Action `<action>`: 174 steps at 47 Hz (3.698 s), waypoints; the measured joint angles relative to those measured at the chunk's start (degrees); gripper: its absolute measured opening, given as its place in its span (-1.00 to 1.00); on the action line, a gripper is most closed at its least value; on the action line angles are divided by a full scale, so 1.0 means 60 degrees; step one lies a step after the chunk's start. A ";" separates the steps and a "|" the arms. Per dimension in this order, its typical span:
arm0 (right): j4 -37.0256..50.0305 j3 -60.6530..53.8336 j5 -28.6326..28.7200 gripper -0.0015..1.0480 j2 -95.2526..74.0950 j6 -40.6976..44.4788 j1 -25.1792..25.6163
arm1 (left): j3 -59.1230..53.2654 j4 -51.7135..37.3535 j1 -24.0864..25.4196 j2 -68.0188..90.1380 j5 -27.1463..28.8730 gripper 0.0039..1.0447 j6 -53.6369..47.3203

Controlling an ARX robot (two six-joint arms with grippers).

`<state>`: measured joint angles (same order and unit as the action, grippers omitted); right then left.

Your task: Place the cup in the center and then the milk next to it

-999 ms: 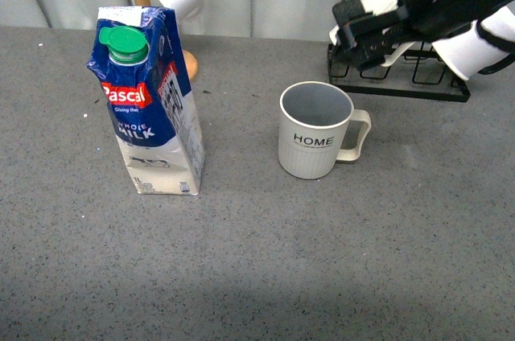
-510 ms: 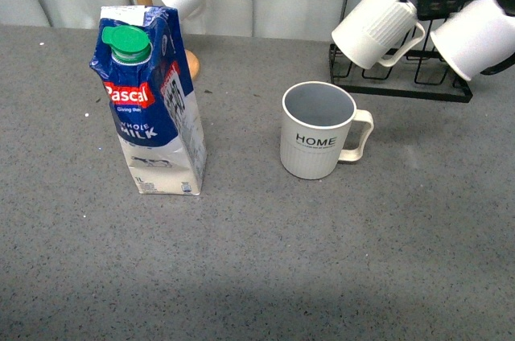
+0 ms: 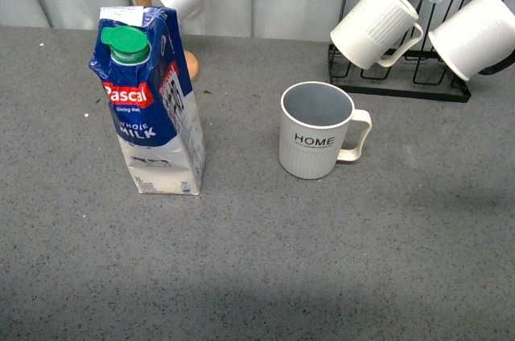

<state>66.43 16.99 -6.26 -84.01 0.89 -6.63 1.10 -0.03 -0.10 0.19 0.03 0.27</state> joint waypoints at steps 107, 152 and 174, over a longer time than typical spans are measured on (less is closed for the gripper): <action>-1.1052 -0.2779 0.1056 -0.96 1.3952 -0.0040 0.1082 | 0.0000 0.0000 0.0000 0.0000 -0.0007 0.88 0.0000; -1.1056 -0.2779 0.1056 0.83 1.3967 -0.0051 0.1086 | 0.0295 -0.0142 -0.0499 0.1869 0.0579 0.88 0.0729; -1.1056 -0.2779 0.1056 0.83 1.3967 -0.0055 0.1086 | 0.1523 -0.6288 -0.1636 1.0863 0.0688 0.88 0.1297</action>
<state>0.10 0.32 0.08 -0.21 0.56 -0.12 10.24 -37.76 -9.91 65.36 4.16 8.05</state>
